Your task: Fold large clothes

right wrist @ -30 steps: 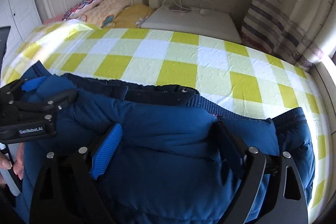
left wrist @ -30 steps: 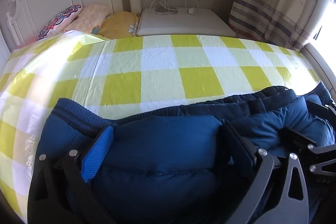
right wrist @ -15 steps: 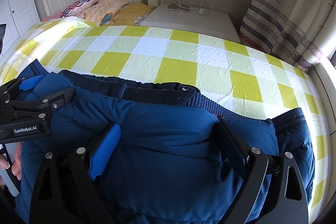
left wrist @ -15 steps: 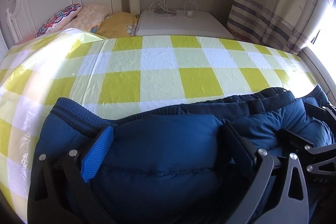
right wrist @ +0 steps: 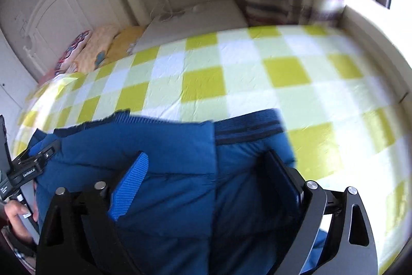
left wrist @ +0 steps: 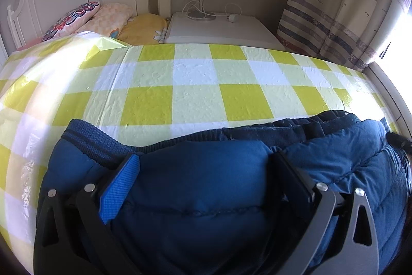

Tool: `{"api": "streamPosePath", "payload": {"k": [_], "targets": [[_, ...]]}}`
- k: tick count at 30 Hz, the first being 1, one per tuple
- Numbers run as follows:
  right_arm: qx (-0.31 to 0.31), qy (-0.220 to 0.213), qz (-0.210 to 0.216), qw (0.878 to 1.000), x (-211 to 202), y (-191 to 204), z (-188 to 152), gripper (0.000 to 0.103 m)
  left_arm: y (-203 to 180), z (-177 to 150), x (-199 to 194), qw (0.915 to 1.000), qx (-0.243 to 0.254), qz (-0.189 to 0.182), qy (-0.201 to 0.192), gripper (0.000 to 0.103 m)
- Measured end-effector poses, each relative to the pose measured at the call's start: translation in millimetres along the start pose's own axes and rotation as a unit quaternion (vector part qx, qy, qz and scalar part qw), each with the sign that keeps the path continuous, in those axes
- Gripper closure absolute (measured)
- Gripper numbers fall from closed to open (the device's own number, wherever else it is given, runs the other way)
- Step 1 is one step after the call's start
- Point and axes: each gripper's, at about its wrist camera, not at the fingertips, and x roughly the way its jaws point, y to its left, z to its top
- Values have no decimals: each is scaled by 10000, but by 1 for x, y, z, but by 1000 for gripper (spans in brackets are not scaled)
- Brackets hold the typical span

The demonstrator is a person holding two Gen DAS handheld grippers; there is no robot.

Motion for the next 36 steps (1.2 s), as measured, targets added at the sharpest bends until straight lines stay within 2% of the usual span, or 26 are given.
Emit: {"api": "streamPosePath", "payload": {"k": [2, 5, 8, 10, 11, 13, 15, 18, 19, 20, 21, 22, 25, 28, 29, 31, 32, 33, 34, 36], "targets": [[337, -144, 82, 9993, -7, -12, -3, 15, 0, 0, 0, 10000, -12, -12, 0, 2], [519, 435, 201, 9975, 22, -21, -18, 11, 0, 1, 0, 10000, -37, -36, 2, 2], [385, 376, 49, 9985, 23, -15, -21, 11, -1, 2, 0, 10000, -7, 27, 20, 2], [352, 341, 6, 9988, 22, -14, -23, 11, -5, 5, -7, 9998, -35, 202, 32, 2], [354, 324, 9, 9988, 23, -15, -23, 11, -12, 8, -20, 9994, -55, 313, -125, 3], [342, 294, -9, 9990, 22, -15, -24, 11, -30, 12, -45, 9990, 11, -33, -454, 3], [333, 287, -30, 9990, 21, -16, -25, 11, -59, 15, -62, 9976, 278, -194, -606, 3], [337, 283, -34, 9990, 22, -18, -25, 11, -120, 9, -59, 9911, 1154, 37, -671, 2], [343, 283, -38, 9990, 22, -18, -25, 10, -144, 0, -39, 9856, 1568, 375, -501, 2], [357, 283, -40, 9990, 23, -18, -23, 10, -153, -6, -24, 9820, 1775, 589, -265, 2], [393, 275, -36, 9988, 22, -19, -23, 9, -160, -12, -4, 9797, 1896, 657, 44, 2], [421, 270, -22, 9987, 22, -20, -24, 9, -153, -10, -6, 9842, 1706, 477, -4, 2], [384, 275, -60, 9989, 22, -18, -24, 8, -124, -3, -6, 9926, 1158, -218, 283, 2], [398, 266, -41, 9988, 22, -18, -25, 8, -79, 7, -22, 9971, 678, -343, 56, 3], [396, 265, -41, 9989, 22, -18, -25, 8, -67, 9, -25, 9981, 582, -198, -1, 3], [393, 268, -40, 9989, 21, -18, -25, 8, -23, 10, -24, 9968, 360, 703, -110, 3], [394, 267, -36, 9989, 21, -18, -25, 8, -7, 9, -23, 9969, 222, 751, -82, 2], [394, 268, -34, 9989, 21, -19, -24, 8, 20, 8, -21, 9993, -141, 353, 21, 2], [389, 272, -37, 9989, 21, -18, -25, 8, 43, 5, -20, 9983, -574, -59, 128, 2], [382, 280, -45, 9989, 22, -19, -24, 8, 63, 1, -20, 9946, -958, -375, 142, 4]]}}
